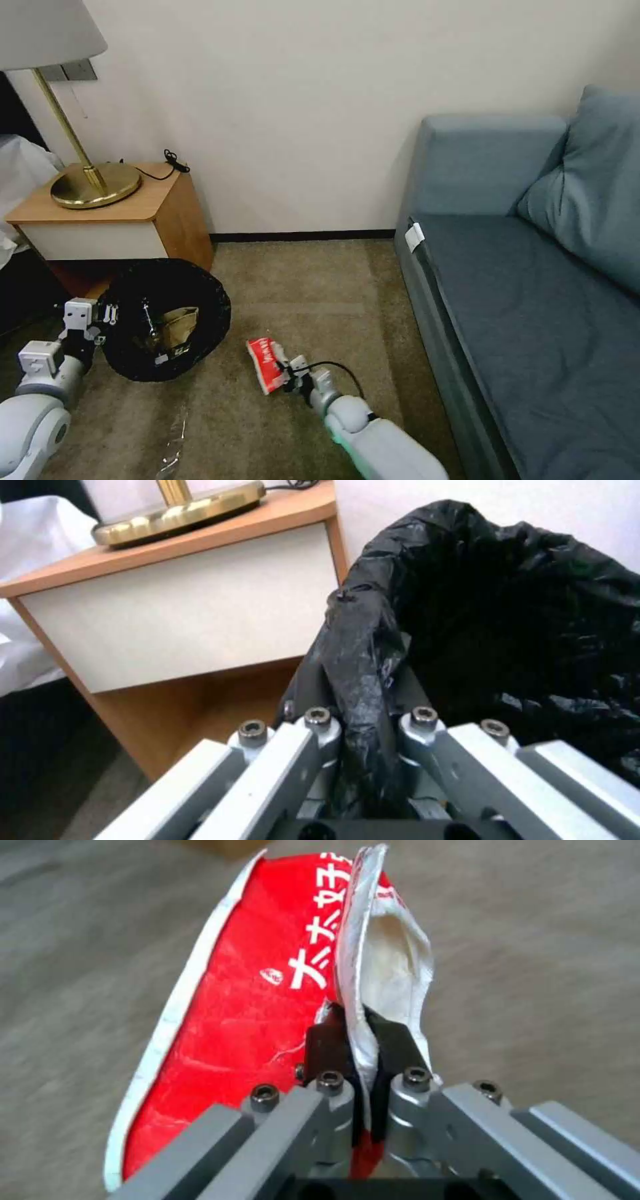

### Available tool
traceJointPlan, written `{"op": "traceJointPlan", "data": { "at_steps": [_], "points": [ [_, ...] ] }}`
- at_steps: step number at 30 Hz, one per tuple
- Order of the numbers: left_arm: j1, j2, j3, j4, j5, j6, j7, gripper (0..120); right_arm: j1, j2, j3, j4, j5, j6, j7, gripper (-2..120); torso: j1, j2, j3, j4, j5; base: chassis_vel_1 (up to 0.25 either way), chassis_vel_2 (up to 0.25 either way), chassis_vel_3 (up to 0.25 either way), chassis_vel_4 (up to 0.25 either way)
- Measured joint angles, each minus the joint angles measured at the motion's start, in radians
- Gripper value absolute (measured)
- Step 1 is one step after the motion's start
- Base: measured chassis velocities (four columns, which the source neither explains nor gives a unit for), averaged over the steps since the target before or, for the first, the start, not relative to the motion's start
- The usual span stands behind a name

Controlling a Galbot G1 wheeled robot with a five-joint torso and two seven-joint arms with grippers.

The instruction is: Pick up the trash bin, then pick up the garbage on the floor and place it into the trash bin.

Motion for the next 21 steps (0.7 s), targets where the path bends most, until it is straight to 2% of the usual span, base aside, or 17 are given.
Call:
{"op": "traceJointPlan", "data": {
  "at_steps": [8,10,21],
  "points": [
    [-0.026,-0.009,0.022,0.028,0.000,-0.009,0.009,4,0.038,-0.070,0.073,0.089,0.052,-0.013,0.008,1,0.000,0.000,0.000,0.0001,-0.0002,0.000,0.000,0.000,0.000],
    [-0.045,-0.010,0.033,0.047,0.001,-0.012,0.011,4,0.072,-0.094,0.117,0.165,0.109,-0.039,0.023,1,0.000,0.000,0.000,0.0002,-0.0001,0.000,0.000,0.000,0.000],
    [-0.083,-0.013,0.058,0.064,-0.004,-0.014,0.007,4,0.188,-0.099,0.149,0.355,0.254,-0.118,0.047,1,0.000,0.000,0.000,0.0002,-0.0003,0.000,0.000,0.000,0.000]
  ]
}}
